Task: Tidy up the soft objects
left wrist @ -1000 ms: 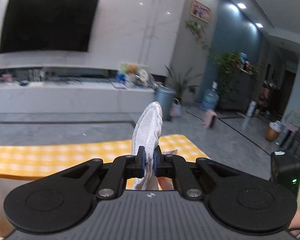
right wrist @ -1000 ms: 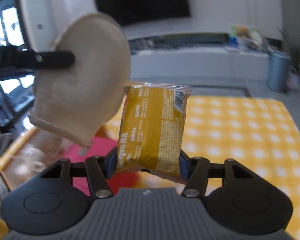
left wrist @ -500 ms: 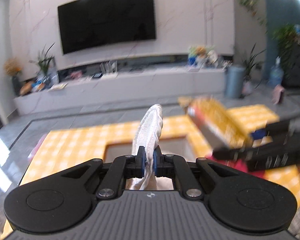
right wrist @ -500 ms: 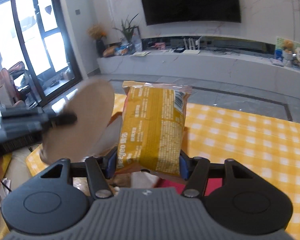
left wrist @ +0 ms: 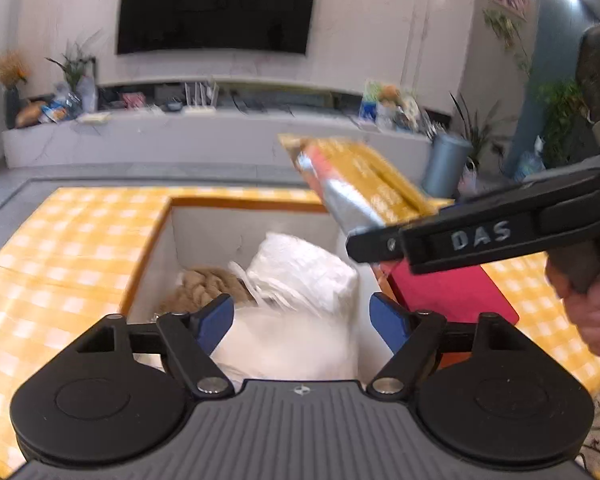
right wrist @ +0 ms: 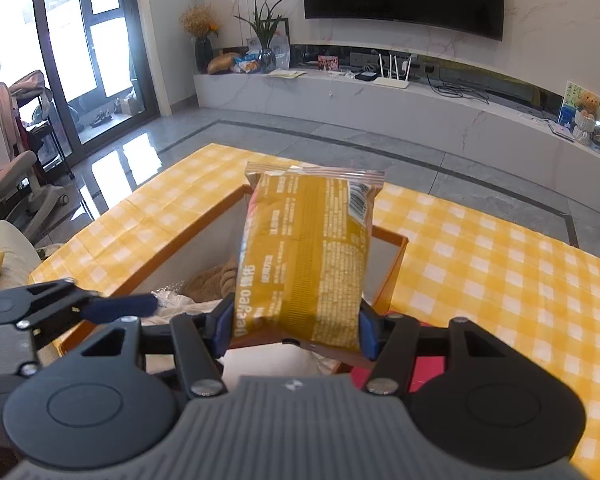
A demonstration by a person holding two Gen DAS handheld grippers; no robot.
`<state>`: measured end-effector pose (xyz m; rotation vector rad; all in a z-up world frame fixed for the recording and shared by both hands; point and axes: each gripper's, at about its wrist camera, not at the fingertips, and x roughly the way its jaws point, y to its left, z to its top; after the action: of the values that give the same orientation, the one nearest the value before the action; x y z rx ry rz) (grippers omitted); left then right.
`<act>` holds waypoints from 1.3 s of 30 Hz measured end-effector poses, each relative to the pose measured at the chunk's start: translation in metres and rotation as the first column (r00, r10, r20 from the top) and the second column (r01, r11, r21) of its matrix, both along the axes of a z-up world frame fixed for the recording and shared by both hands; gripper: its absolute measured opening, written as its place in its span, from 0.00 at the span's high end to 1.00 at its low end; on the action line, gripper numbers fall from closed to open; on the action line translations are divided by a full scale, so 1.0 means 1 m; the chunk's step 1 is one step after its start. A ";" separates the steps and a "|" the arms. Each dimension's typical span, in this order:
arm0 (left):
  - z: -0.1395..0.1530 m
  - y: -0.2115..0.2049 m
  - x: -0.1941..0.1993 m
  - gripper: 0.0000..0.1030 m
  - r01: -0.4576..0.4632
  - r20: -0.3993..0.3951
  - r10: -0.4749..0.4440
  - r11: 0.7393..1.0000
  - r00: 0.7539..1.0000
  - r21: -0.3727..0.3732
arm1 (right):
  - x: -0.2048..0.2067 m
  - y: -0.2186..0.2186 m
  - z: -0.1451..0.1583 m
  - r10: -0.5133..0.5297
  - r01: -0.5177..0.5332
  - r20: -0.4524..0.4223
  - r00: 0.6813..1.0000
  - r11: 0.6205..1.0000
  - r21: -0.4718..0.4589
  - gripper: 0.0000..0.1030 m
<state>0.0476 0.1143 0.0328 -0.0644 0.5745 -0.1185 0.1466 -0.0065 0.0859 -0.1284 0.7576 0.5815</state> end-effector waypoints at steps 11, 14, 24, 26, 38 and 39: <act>0.036 0.021 -0.058 0.07 -0.254 0.227 0.218 0.956 0.949 0.146 | -0.003 0.033 -0.029 0.051 -0.056 -0.075 0.996 0.996 -0.066 0.43; 0.038 0.031 -0.066 0.06 -0.264 0.230 0.232 0.957 0.945 0.119 | -0.002 0.044 -0.039 0.045 -0.052 -0.078 0.996 0.994 -0.095 0.42; 0.053 0.039 -0.061 0.04 -0.326 0.191 0.311 0.944 0.931 0.053 | -0.020 0.051 -0.031 0.073 -0.058 0.071 0.995 0.979 -0.197 0.07; 0.059 0.028 -0.059 0.04 -0.318 0.221 0.293 0.944 0.930 0.086 | -0.027 0.036 -0.021 0.062 -0.044 0.105 0.993 0.985 -0.169 0.04; 0.054 -0.108 -0.032 0.03 -0.177 0.187 0.143 0.967 0.972 0.182 | -0.081 -0.098 -0.010 -0.206 0.252 0.259 0.944 0.955 -0.156 0.03; 0.048 -0.117 -0.030 0.03 -0.169 0.166 0.139 0.969 0.976 0.181 | -0.083 -0.108 -0.014 -0.235 0.274 0.247 0.940 0.951 -0.140 0.03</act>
<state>0.0178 -0.0022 0.0808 0.0888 0.4242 0.0840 0.0640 -0.1144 0.0718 -0.2491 0.5879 0.2462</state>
